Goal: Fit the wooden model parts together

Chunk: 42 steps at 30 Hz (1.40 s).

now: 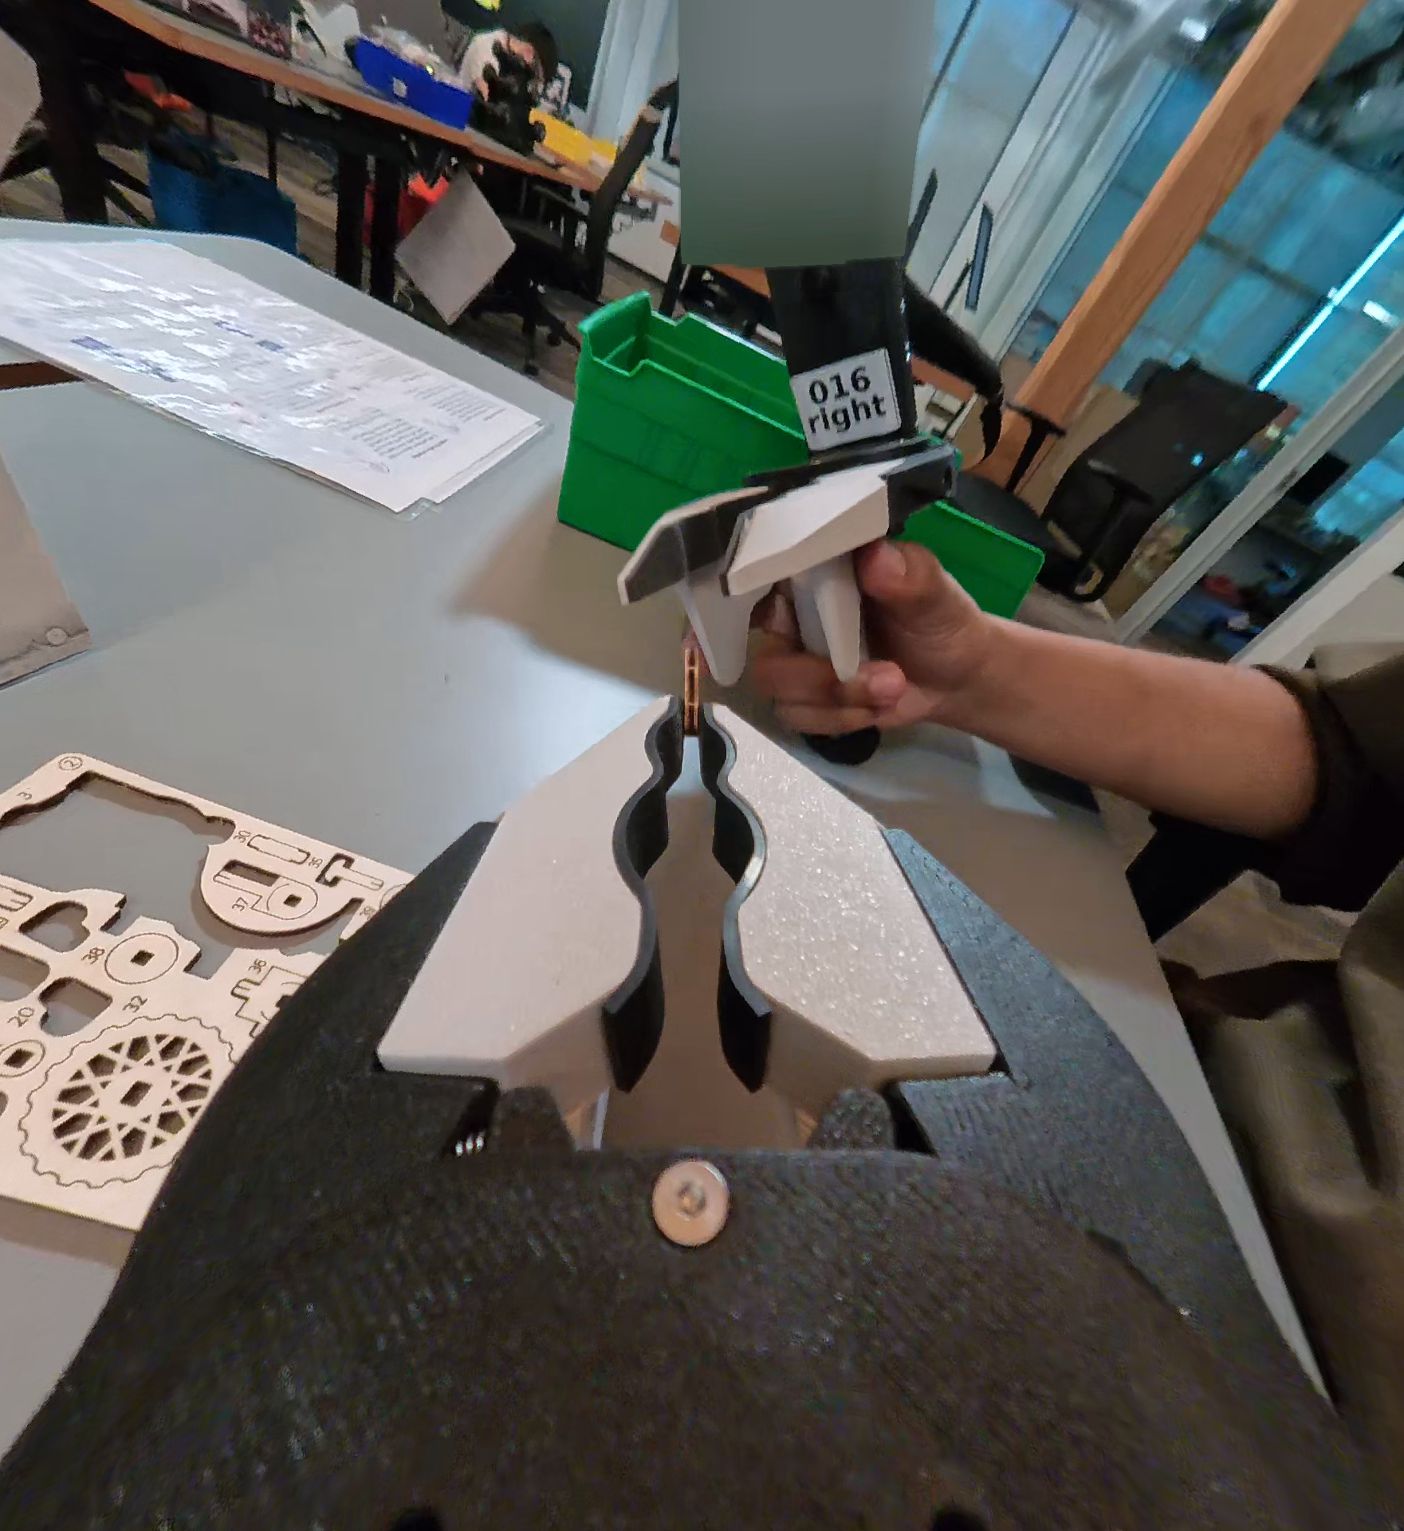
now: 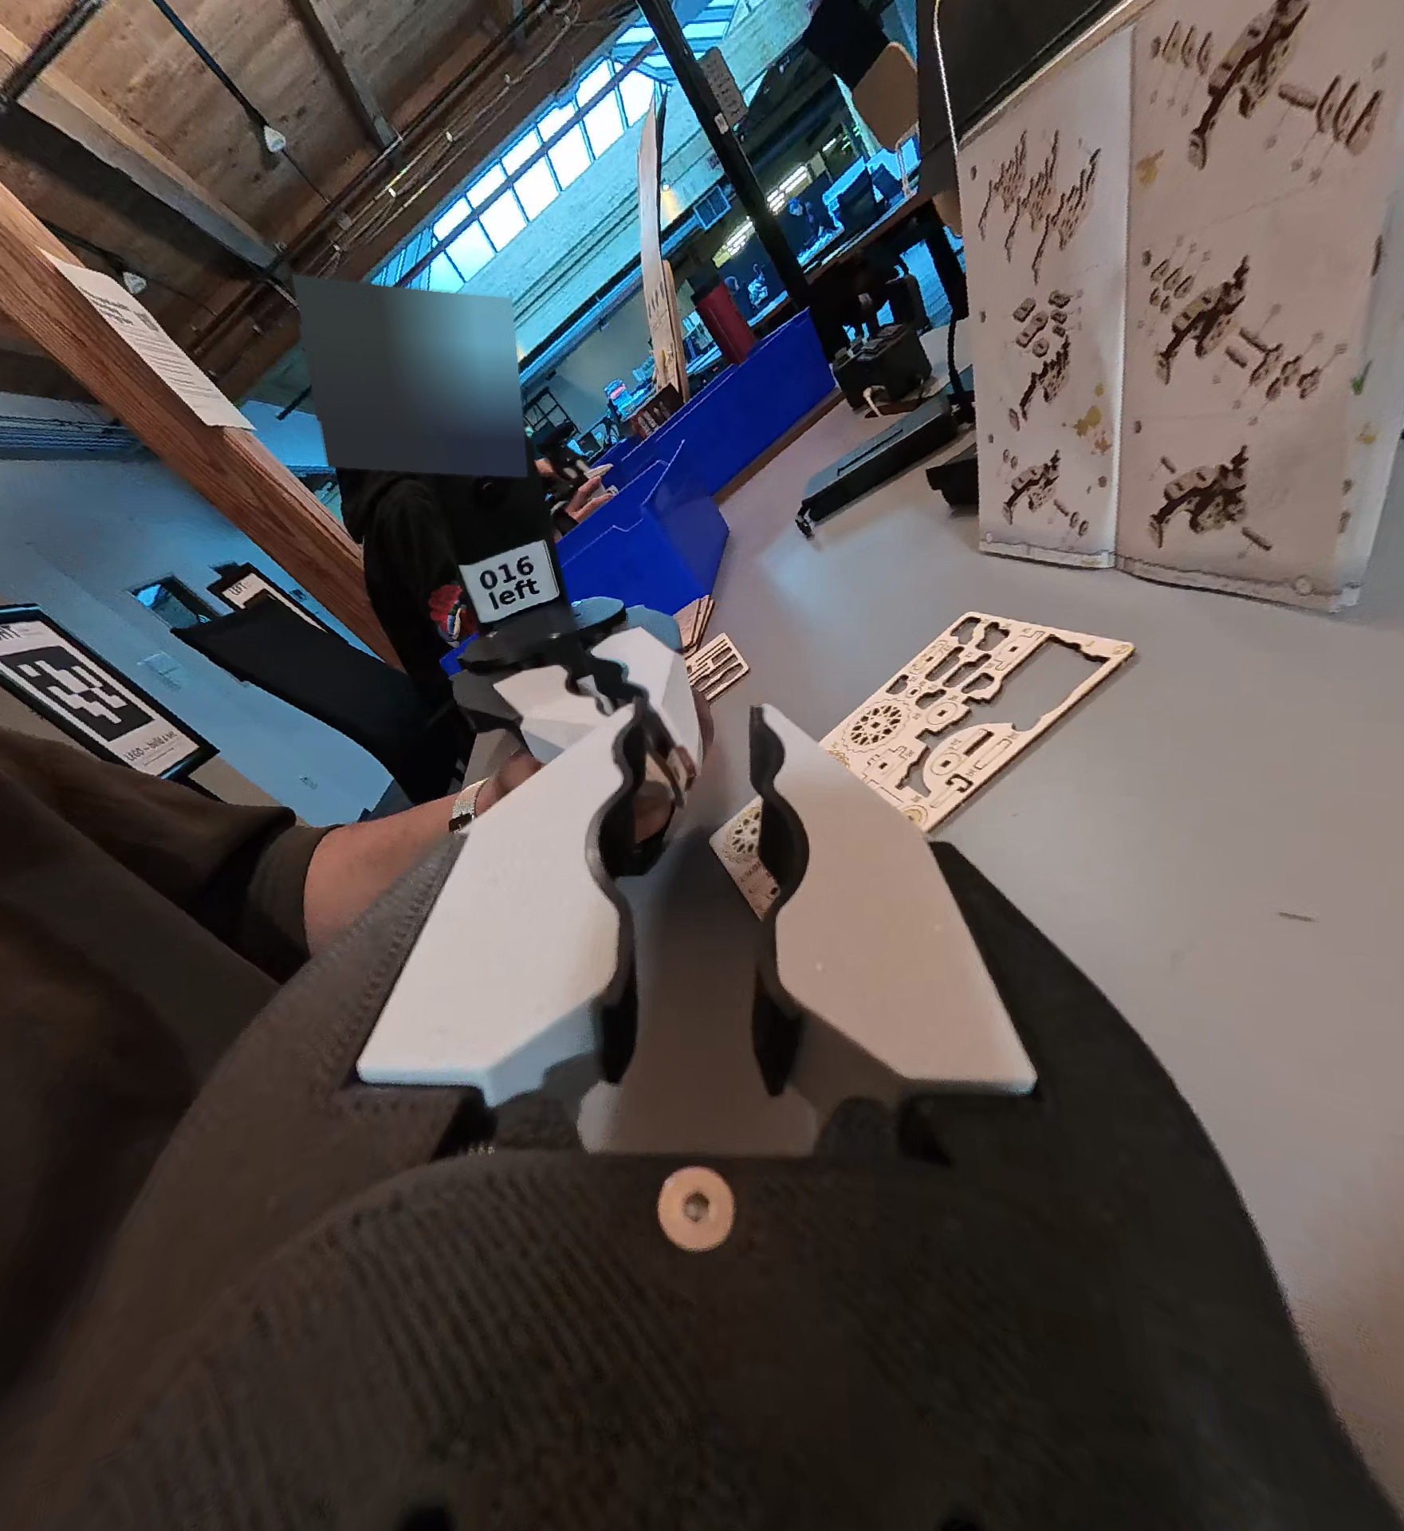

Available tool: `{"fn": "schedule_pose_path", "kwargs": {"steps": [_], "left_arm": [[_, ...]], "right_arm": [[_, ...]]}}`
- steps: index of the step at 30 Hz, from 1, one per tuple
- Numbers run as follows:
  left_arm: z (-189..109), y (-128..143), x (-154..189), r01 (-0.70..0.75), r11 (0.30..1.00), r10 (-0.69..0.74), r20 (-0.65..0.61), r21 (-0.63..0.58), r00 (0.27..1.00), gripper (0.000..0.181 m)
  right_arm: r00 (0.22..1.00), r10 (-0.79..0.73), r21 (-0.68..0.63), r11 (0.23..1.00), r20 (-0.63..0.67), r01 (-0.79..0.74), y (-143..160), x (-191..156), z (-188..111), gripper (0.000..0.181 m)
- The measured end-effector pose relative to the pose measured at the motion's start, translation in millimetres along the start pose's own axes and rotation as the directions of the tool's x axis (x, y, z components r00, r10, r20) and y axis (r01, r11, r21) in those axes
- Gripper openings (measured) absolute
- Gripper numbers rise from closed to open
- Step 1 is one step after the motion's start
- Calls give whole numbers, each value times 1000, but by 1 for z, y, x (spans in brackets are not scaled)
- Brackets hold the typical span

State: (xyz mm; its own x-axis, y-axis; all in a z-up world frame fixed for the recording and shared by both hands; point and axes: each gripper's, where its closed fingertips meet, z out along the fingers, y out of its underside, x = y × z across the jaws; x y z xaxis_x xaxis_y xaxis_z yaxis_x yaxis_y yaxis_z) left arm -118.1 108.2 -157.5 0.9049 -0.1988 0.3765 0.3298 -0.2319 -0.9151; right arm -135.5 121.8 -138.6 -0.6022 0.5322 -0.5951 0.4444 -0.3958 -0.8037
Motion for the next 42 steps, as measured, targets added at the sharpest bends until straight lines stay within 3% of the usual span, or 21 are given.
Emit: {"fn": "schedule_pose_path", "kwargs": {"steps": [14,18,28,35,42], "left_arm": [[2,8,7,-15,998,13,-46,-53,999,0],[2,11,8,-34,997,30,-54,-76,998,0],[0,9,8,-18,998,14,-68,-60,998,0],[-9,-6,6,33,999,-32,-84,12,996,0],[-6,0,9,34,999,-36,-108,-21,994,0]], "right_arm": [[992,-122,-135,983,21,124,20,-8,5,17],[987,-157,-183,970,29,159,27,-10,5,2],[981,-189,-203,960,34,192,29,-11,3,2],[974,-223,-235,946,26,223,34,-7,2,0],[976,-212,-207,954,40,216,30,-10,1,9]]}}
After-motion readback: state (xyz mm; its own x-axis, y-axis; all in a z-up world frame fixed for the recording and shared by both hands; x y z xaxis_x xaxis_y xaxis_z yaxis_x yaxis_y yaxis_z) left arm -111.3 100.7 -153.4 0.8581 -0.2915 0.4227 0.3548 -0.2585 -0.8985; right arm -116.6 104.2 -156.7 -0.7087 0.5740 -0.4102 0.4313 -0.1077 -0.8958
